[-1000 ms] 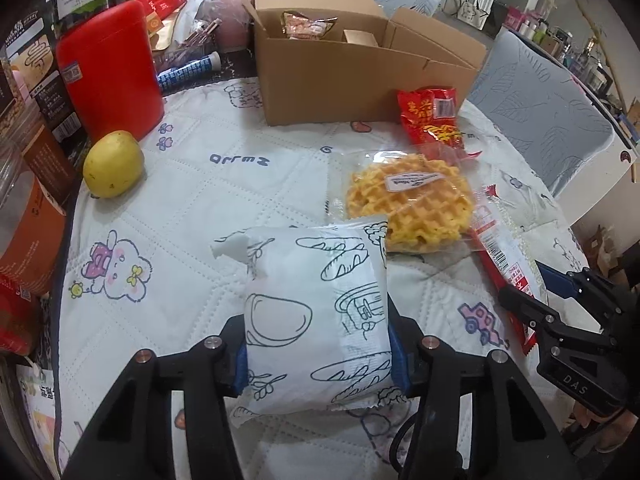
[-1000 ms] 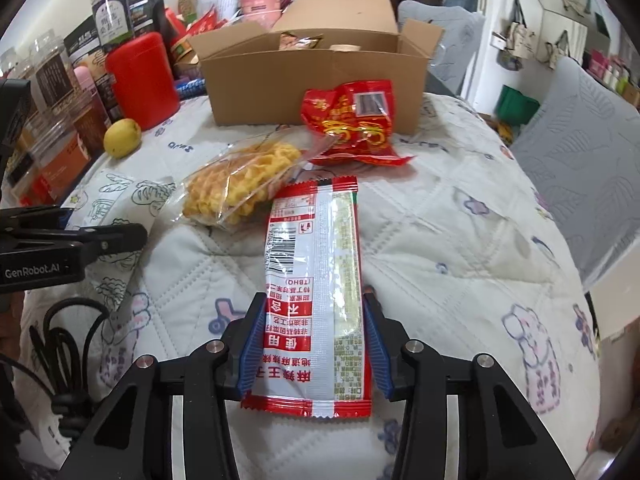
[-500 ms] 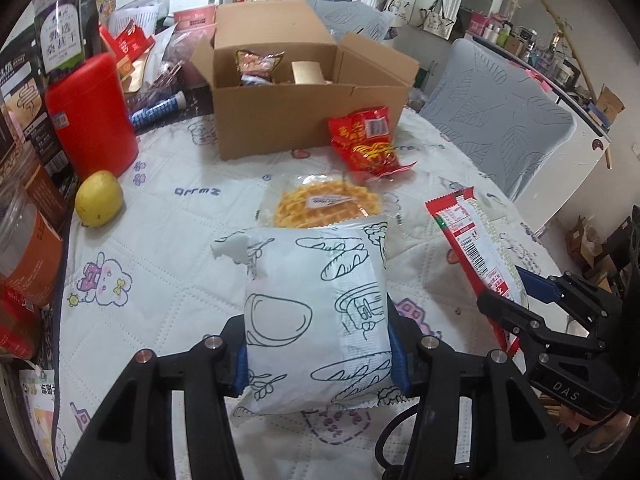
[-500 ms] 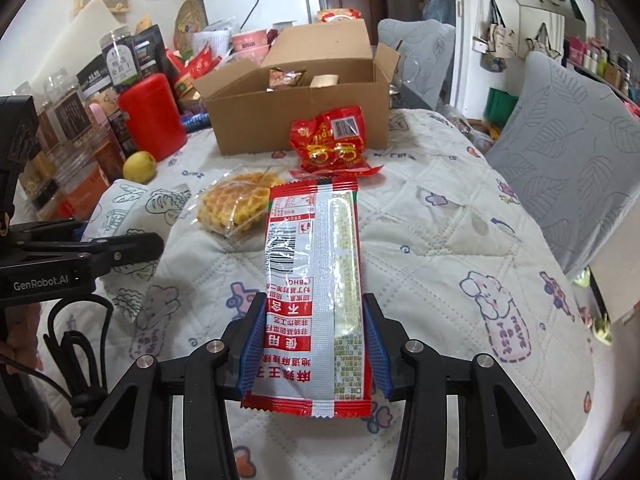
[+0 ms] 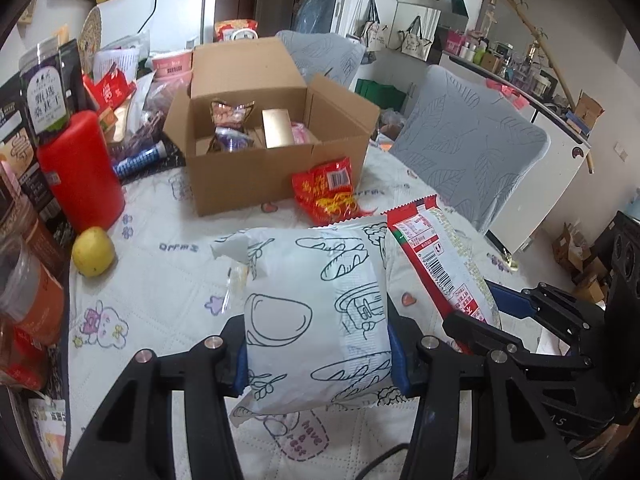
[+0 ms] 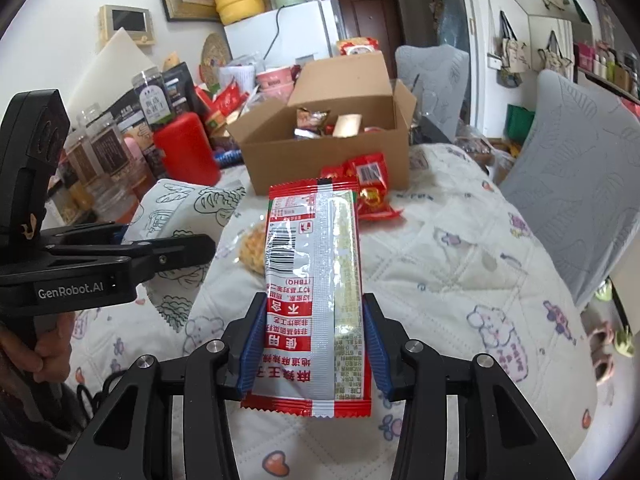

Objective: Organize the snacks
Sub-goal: 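Carry the white bag and red-white packet with both tools over the box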

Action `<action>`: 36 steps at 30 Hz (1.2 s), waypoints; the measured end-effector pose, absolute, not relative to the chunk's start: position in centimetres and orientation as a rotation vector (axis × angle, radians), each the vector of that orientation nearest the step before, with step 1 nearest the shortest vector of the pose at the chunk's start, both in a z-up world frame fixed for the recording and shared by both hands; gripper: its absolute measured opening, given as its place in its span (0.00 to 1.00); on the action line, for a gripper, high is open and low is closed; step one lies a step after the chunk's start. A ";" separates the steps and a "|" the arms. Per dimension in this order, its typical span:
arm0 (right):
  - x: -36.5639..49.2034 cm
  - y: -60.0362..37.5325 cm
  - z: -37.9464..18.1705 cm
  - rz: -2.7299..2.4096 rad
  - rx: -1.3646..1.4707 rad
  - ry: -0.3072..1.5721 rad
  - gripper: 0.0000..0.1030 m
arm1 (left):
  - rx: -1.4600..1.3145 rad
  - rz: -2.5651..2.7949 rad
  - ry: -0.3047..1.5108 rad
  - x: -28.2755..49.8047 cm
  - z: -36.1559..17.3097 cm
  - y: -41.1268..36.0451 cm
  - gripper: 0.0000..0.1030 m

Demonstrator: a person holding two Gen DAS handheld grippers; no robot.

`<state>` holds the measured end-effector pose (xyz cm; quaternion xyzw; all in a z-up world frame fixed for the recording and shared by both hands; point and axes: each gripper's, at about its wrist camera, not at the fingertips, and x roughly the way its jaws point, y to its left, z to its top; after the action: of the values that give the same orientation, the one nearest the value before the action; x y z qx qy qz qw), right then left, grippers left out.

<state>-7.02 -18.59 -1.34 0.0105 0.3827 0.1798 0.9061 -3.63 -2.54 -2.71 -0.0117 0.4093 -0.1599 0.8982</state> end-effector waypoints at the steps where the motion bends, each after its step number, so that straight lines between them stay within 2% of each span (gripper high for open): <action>1: -6.9 -18.6 -1.1 0.373 0.019 0.783 0.44 | -0.025 -0.332 0.835 -3.4 -2.3 -2.6 0.50; 18: -1.2 -18.4 3.2 0.422 -0.013 0.690 0.44 | -0.025 -0.329 0.715 1.5 2.5 -2.9 0.50; 36: 8.0 -17.1 6.8 0.445 -0.076 0.598 0.44 | -0.076 -0.307 0.629 10.2 5.1 -1.8 0.50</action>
<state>8.02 -17.10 6.76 -0.0369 0.2922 0.2171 0.9306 10.19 -1.78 5.15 -0.0373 0.3081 -0.1503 0.9387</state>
